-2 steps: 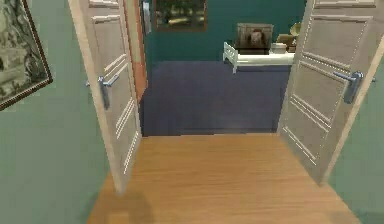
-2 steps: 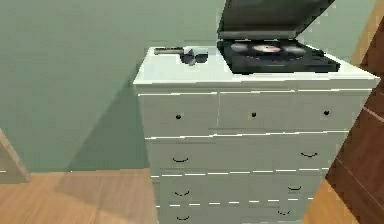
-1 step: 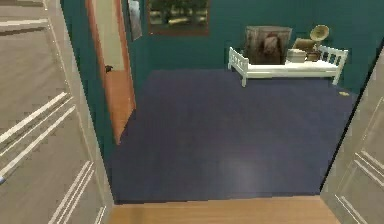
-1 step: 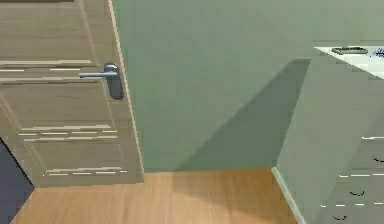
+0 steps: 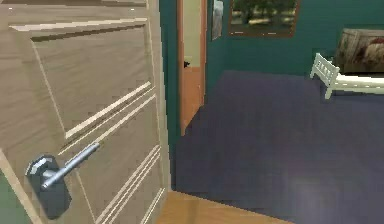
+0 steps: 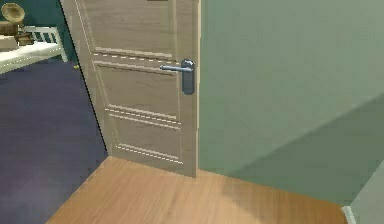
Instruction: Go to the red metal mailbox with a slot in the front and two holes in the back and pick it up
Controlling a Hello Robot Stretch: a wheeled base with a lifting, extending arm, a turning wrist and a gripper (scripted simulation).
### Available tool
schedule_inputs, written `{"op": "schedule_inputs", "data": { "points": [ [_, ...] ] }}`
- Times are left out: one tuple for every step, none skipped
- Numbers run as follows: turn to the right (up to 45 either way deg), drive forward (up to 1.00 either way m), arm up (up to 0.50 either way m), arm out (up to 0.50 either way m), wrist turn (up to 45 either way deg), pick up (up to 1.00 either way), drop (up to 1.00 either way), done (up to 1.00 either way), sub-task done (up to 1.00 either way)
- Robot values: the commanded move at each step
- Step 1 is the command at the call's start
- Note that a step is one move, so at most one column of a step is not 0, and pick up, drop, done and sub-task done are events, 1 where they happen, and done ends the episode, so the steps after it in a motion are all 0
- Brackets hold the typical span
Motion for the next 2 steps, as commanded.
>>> {"op": "schedule_inputs", "data": {
  "points": [
    [0.0, 0.05, 0.00, 0.00, 0.0, 0.00, 0.00, 0.00, 0.00],
    [9.0, 0.00, 0.00, 0.00, 0.0, 0.00, 0.00, 0.00, 0.00]
  ]
}}
